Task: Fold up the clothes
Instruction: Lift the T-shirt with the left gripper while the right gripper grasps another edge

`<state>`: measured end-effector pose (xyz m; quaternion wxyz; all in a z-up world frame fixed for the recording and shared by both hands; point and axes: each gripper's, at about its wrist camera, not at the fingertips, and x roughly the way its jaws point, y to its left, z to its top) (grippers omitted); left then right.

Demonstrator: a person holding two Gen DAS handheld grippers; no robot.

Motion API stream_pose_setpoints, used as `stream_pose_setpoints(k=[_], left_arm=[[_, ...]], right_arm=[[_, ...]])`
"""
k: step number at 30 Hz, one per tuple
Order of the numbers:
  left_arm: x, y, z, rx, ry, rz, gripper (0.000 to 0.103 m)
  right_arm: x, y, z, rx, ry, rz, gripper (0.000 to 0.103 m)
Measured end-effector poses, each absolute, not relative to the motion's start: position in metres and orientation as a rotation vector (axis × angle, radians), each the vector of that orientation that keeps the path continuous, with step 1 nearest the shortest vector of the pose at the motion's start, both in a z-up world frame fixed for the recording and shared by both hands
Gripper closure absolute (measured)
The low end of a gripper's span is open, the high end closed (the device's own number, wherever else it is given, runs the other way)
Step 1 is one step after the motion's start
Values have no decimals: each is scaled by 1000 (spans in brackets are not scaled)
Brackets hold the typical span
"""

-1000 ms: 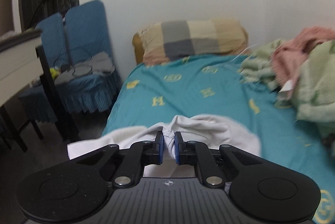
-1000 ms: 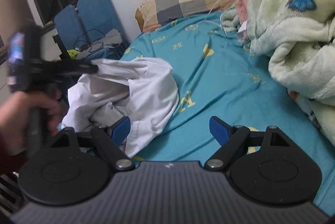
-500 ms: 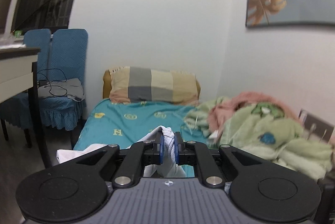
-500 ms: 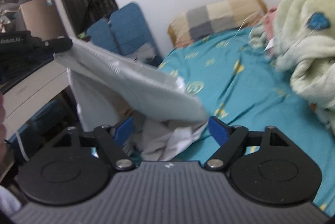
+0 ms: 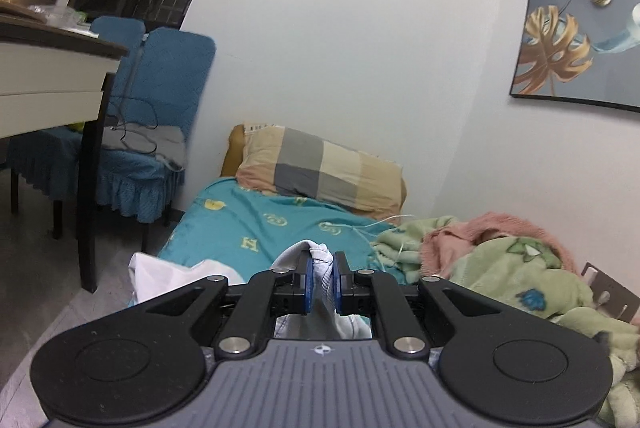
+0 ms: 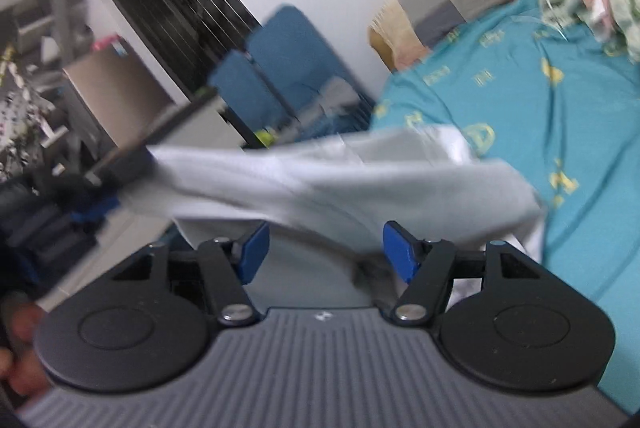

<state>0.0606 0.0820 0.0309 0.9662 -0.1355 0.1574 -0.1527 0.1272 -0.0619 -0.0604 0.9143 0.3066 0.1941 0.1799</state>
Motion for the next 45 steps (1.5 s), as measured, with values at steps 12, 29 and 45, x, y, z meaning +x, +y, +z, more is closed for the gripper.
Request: stream_pose_setpoints(k=[12, 29, 45], left_arm=[[80, 76, 27, -305, 342, -304, 92], [64, 65, 26, -304, 346, -390, 93], [55, 88, 35, -483, 229, -466, 93]], right_arm=[[148, -74, -56, 682, 397, 504, 36], [145, -60, -61, 566, 428, 411, 36], [135, -105, -91, 653, 487, -38, 36]])
